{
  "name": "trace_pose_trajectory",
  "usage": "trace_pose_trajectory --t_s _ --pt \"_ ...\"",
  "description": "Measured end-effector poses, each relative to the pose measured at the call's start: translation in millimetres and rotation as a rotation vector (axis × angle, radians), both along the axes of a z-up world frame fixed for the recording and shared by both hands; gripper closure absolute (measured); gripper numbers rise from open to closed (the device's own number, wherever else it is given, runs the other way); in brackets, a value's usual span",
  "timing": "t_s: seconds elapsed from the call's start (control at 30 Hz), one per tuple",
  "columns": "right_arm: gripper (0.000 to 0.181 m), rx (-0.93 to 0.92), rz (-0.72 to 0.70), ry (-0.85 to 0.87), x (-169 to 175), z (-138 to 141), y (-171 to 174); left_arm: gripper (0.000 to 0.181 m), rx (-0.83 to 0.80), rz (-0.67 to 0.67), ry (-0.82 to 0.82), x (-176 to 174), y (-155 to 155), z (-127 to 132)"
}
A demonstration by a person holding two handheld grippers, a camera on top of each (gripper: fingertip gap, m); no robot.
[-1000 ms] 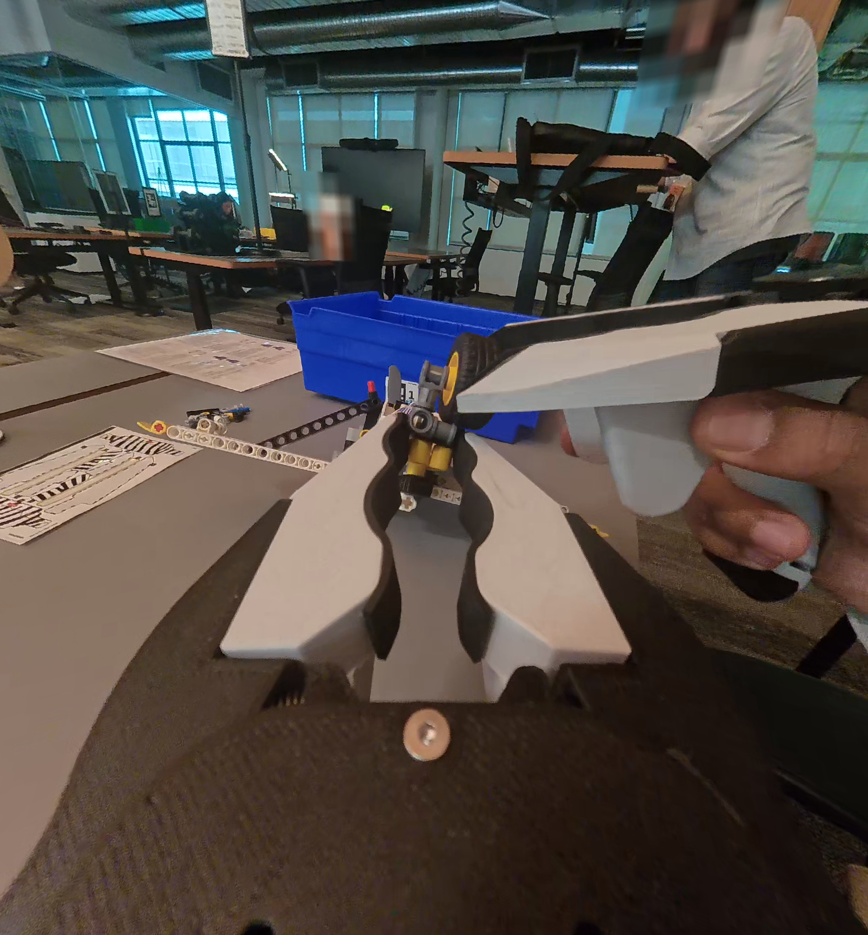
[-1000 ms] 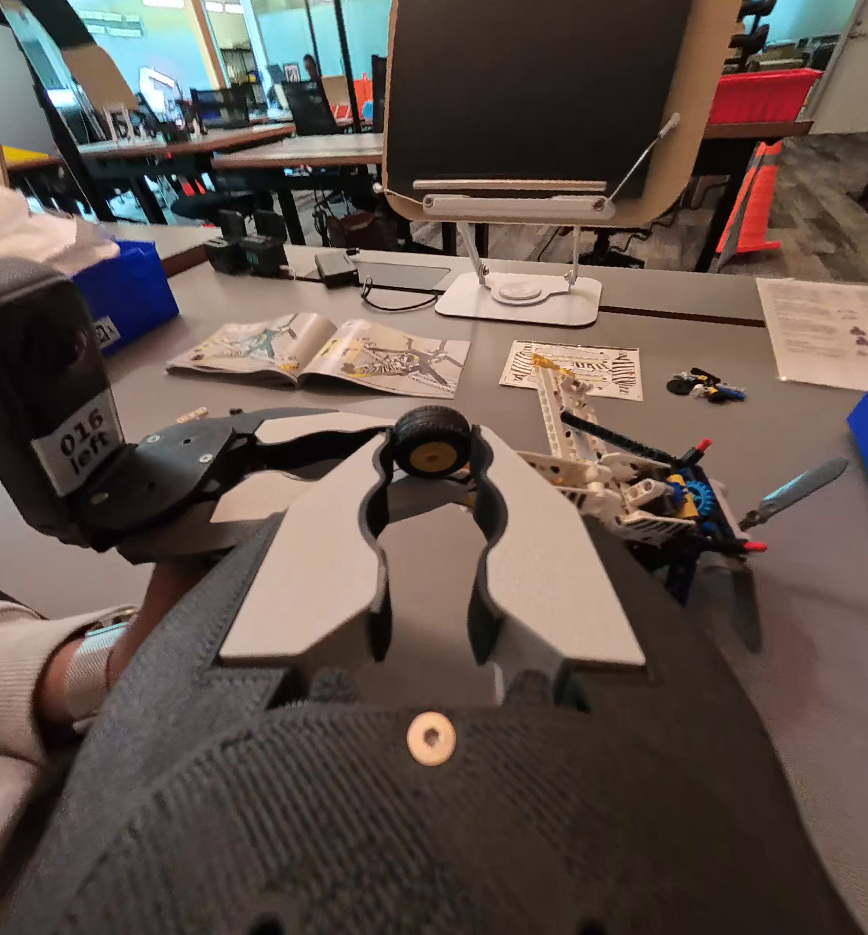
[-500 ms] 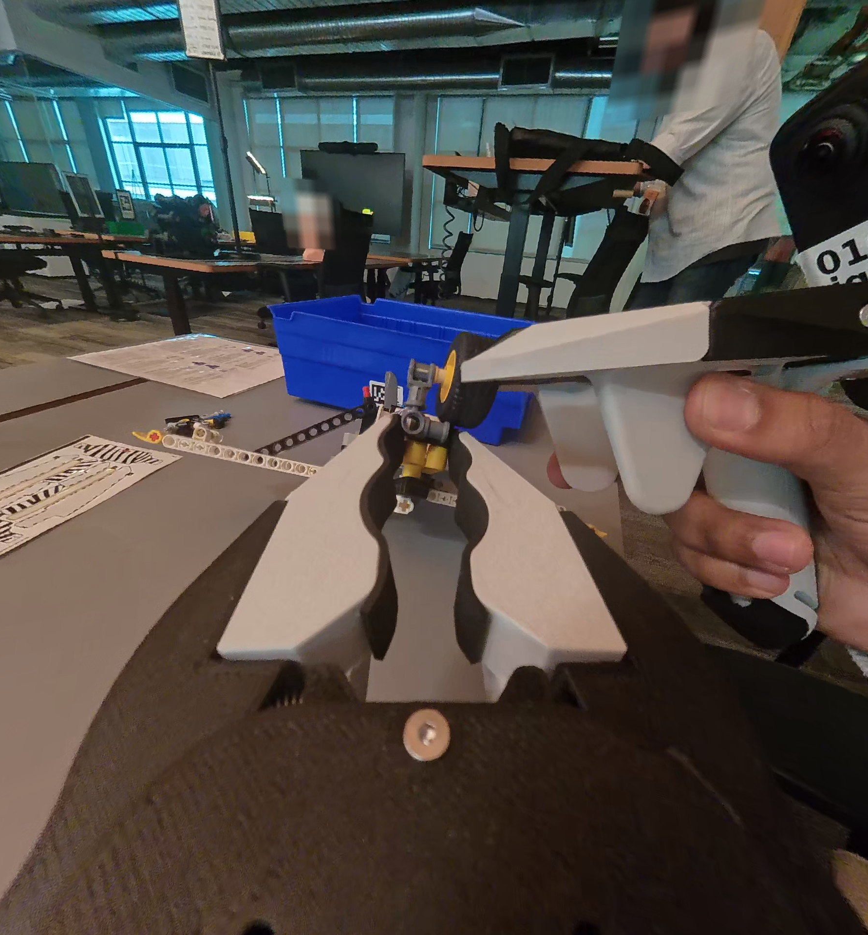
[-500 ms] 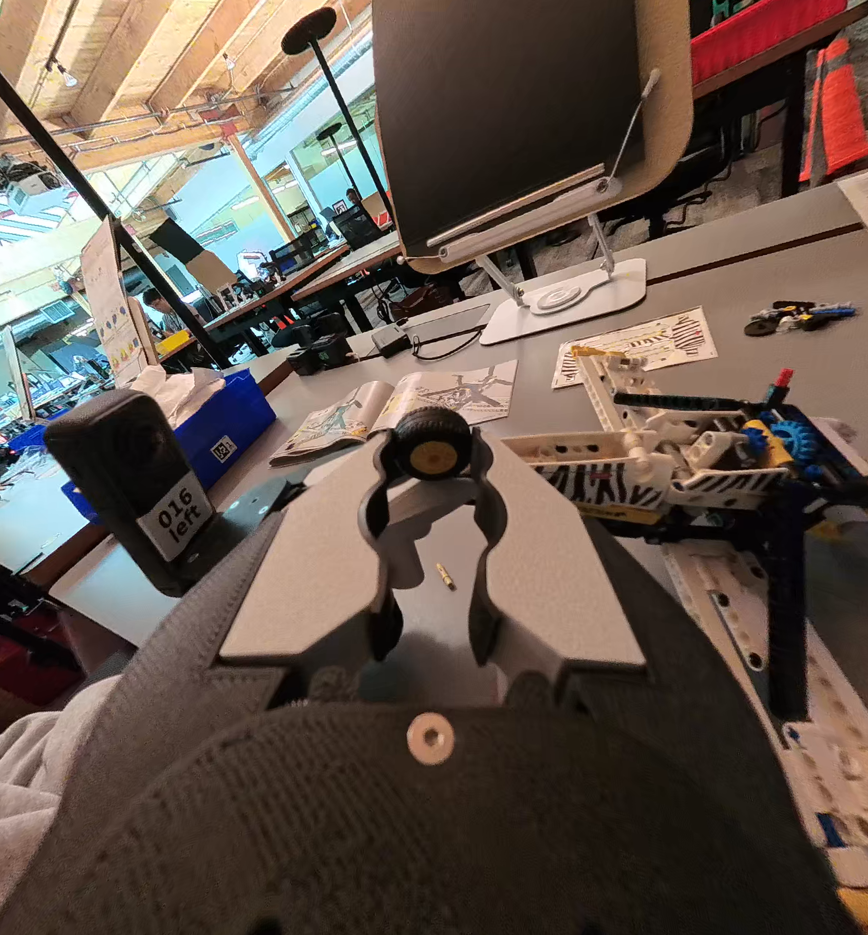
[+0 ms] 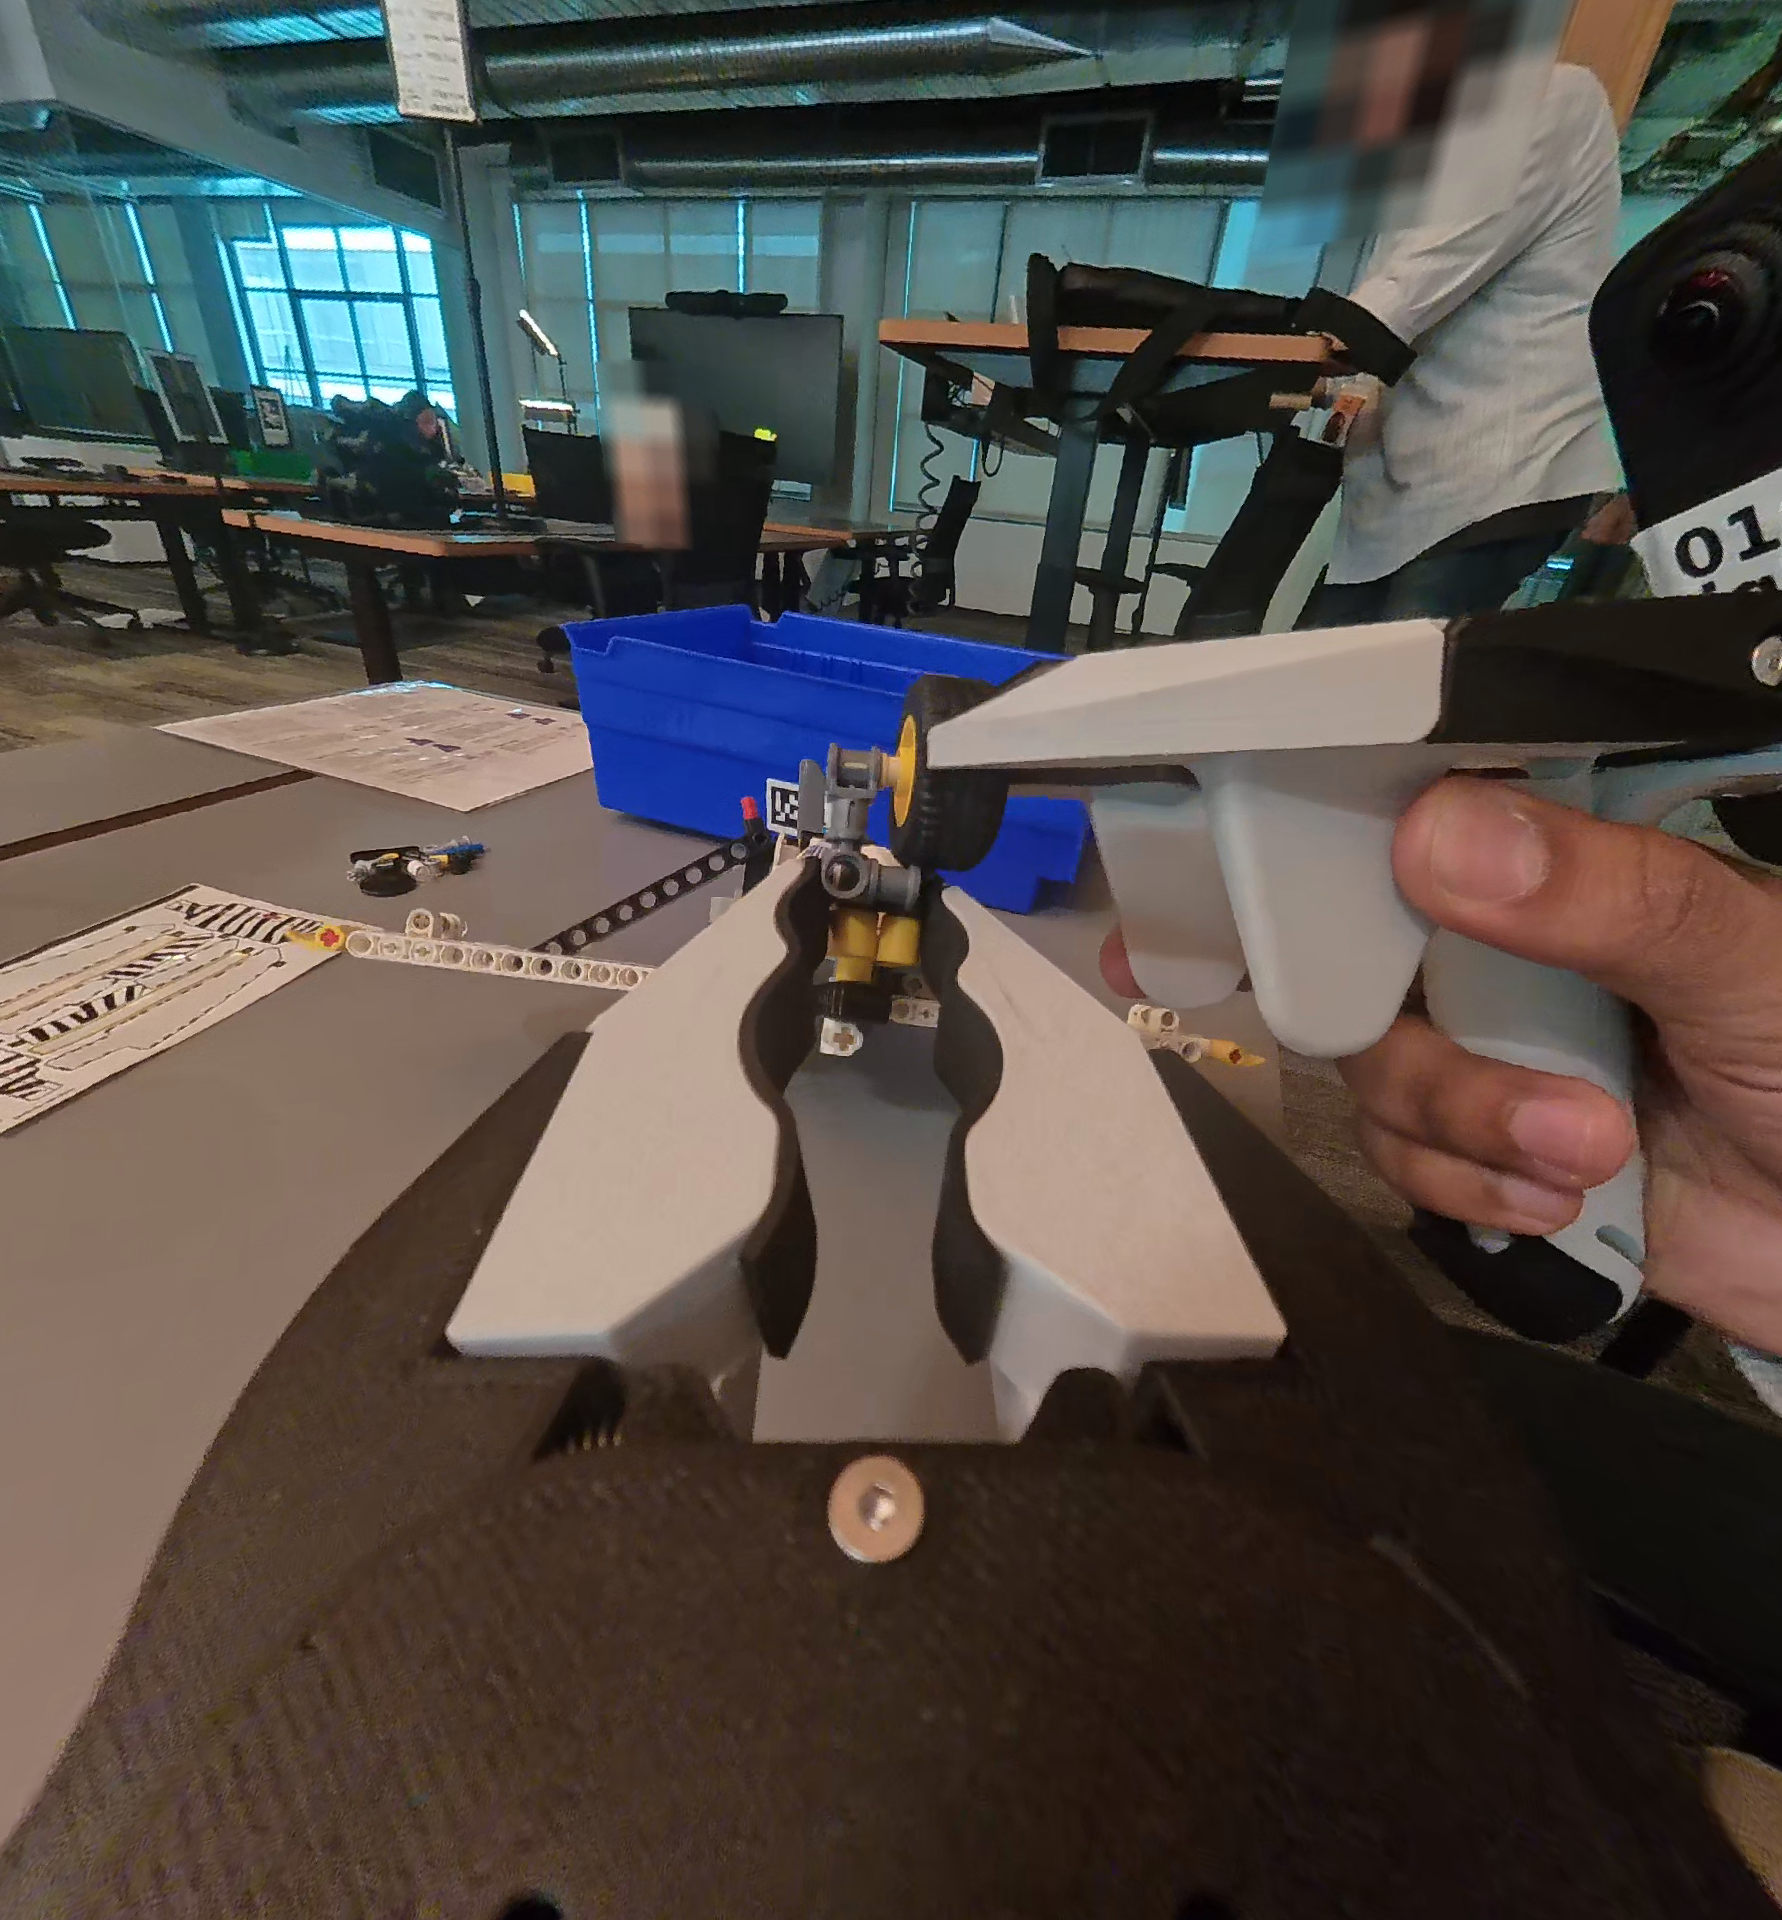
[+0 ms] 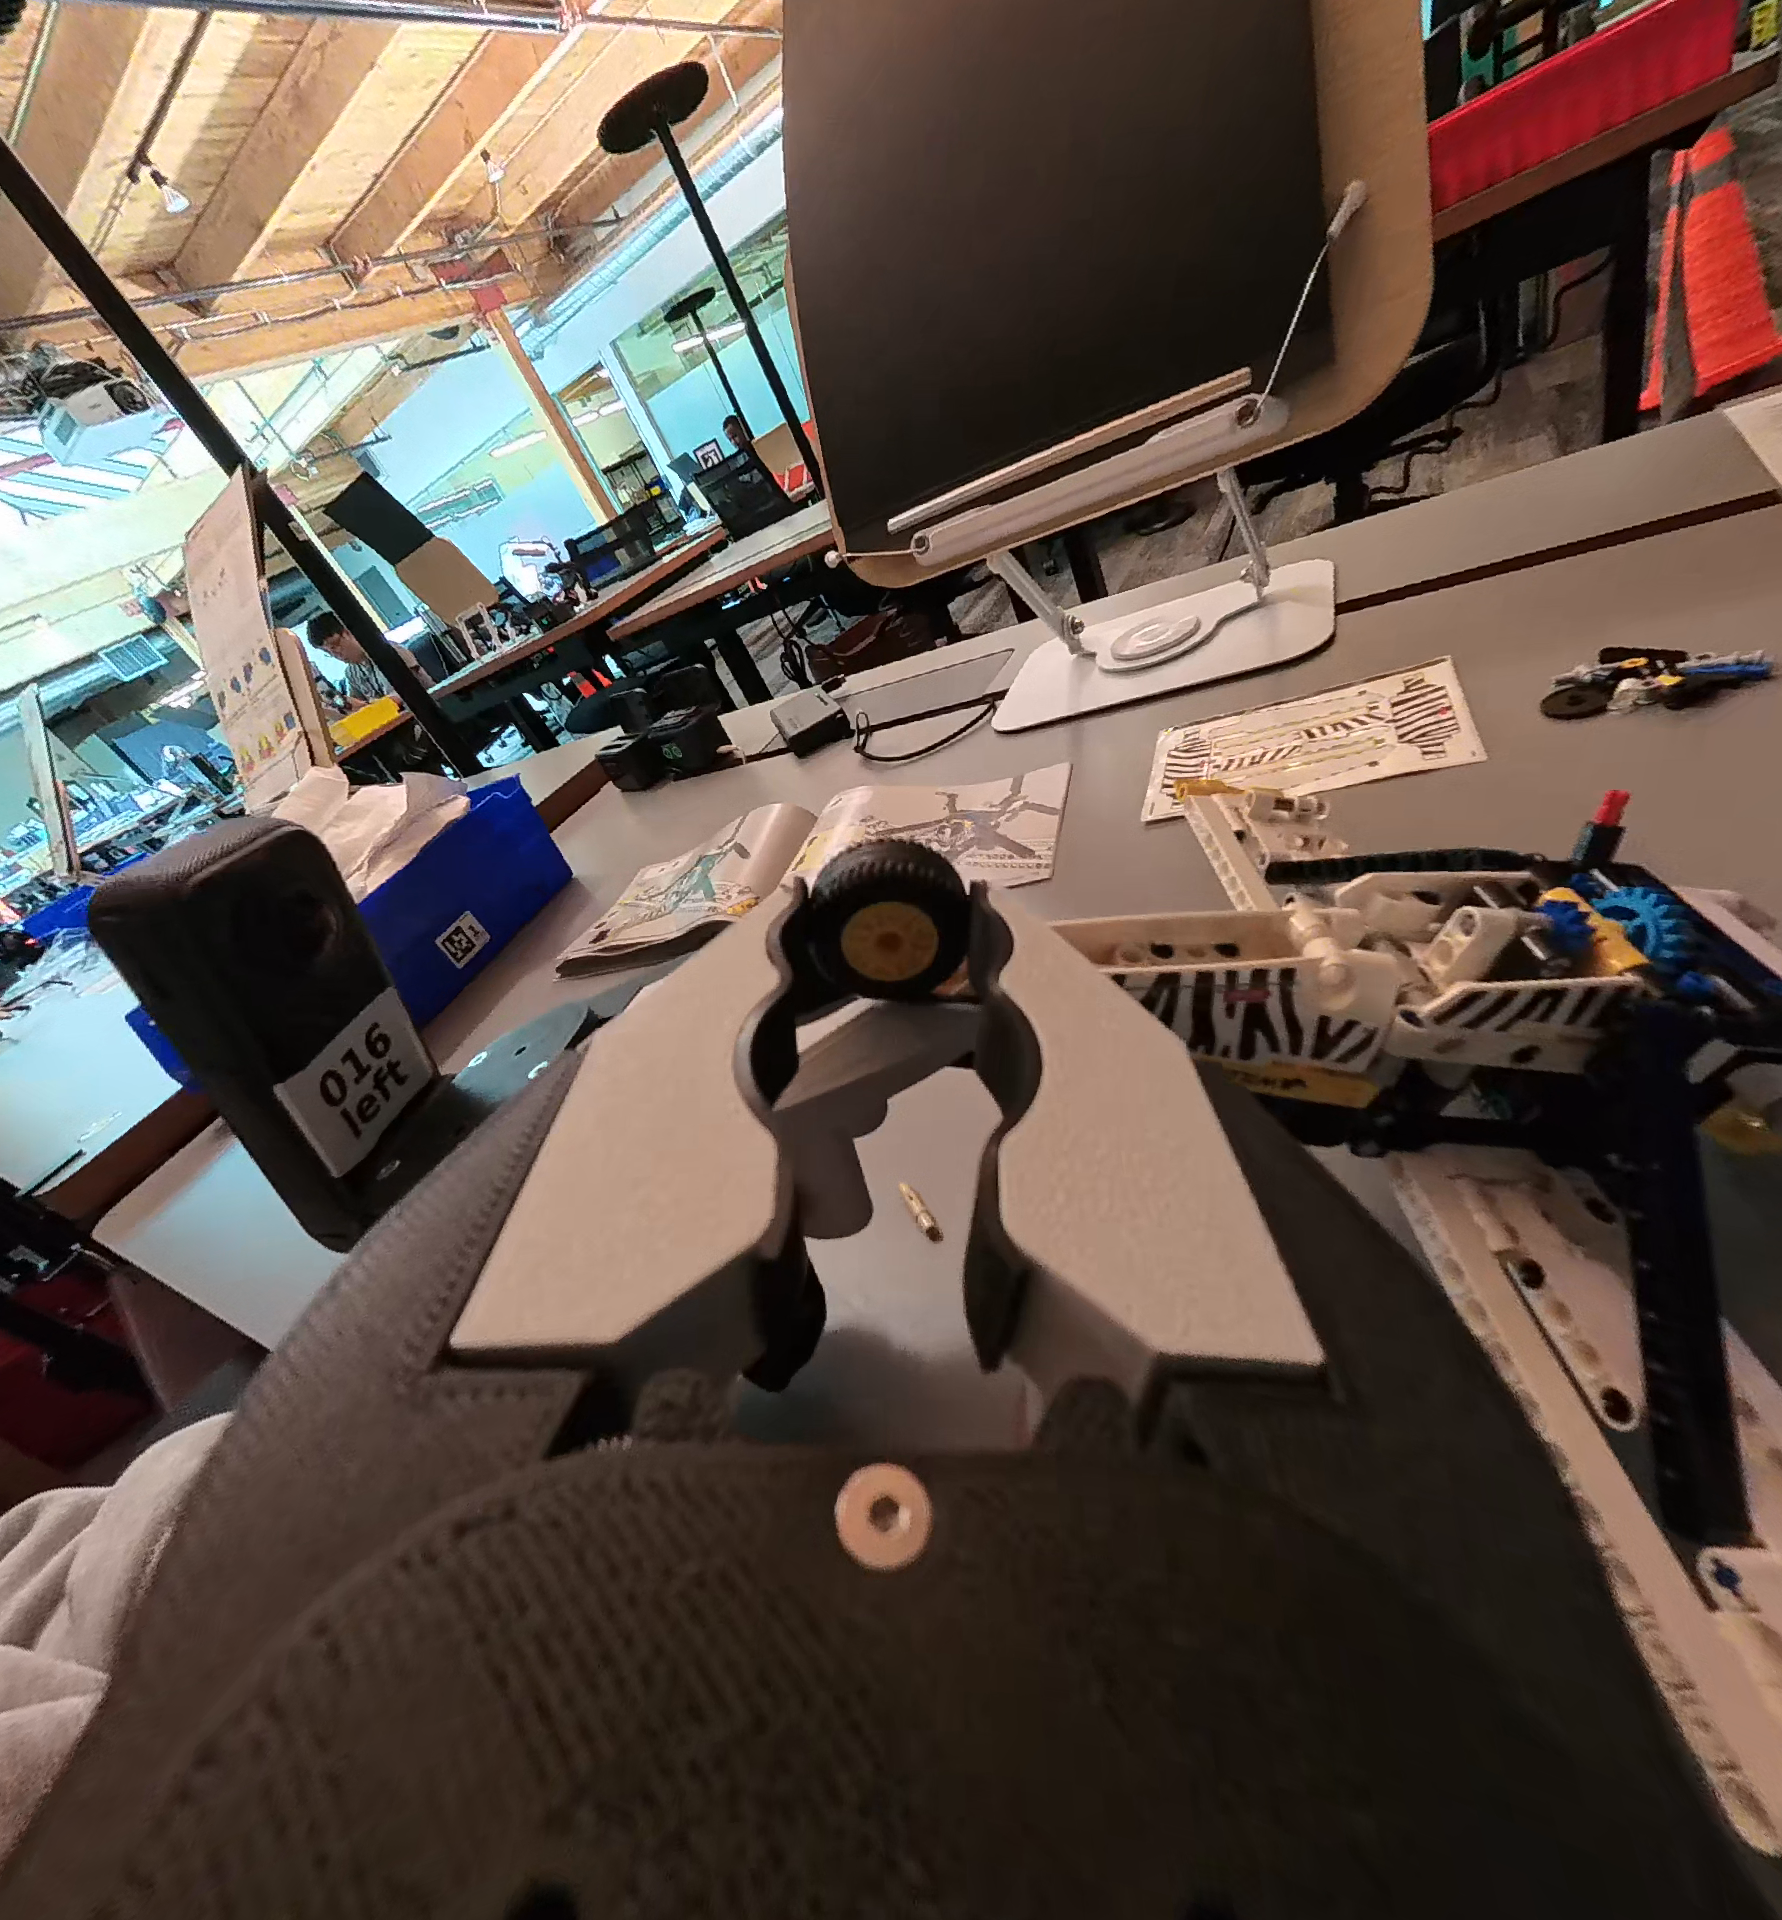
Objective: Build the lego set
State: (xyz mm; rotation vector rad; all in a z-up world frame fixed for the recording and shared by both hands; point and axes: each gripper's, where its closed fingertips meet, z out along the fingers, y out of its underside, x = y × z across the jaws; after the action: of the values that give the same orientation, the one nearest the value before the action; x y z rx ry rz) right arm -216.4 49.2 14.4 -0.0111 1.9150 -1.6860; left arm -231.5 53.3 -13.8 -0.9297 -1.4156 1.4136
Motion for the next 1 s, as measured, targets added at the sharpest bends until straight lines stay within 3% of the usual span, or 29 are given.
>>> trace_pose_trajectory --t_s 0.13,0.2,0.33,0.47,0.6,0.77,1.0 --pt "0.152 -0.002 0.026 0.103 1.0 -1.6 2.4 0.165 -0.007 -0.010 -0.003 -0.7 1.9 -0.4" --pt "0.129 0.035 0.062 0.182 0.8 -4.9 5.0 0.166 -0.018 -0.008 -0.011 -1.5 2.9 -1.0" --pt "0.126 0.049 0.137 0.433 -7.9 -2.8 13.3 0.166 0.005 -0.013 0.001 -0.7 1.2 -0.9" --pt "0.118 -0.102 0.297 0.971 -13.0 18.5 16.2 0.166 -0.014 -0.021 -0.007 -1.6 3.9 -0.8" --pt "0.120 -0.252 0.571 1.455 -1.2 20.1 12.1 0.166 -0.051 -0.022 -0.025 -3.3 6.7 -0.6" --pt "0.123 -0.084 0.868 1.652 9.2 -4.8 11.4 0.166 -0.048 -0.029 -0.025 -2.7 6.7 -0.5" --pt "0.147 -0.022 0.994 1.827 9.9 -19.3 8.6 0.166 -0.040 -0.036 -0.025 -2.3 7.3 -0.7"
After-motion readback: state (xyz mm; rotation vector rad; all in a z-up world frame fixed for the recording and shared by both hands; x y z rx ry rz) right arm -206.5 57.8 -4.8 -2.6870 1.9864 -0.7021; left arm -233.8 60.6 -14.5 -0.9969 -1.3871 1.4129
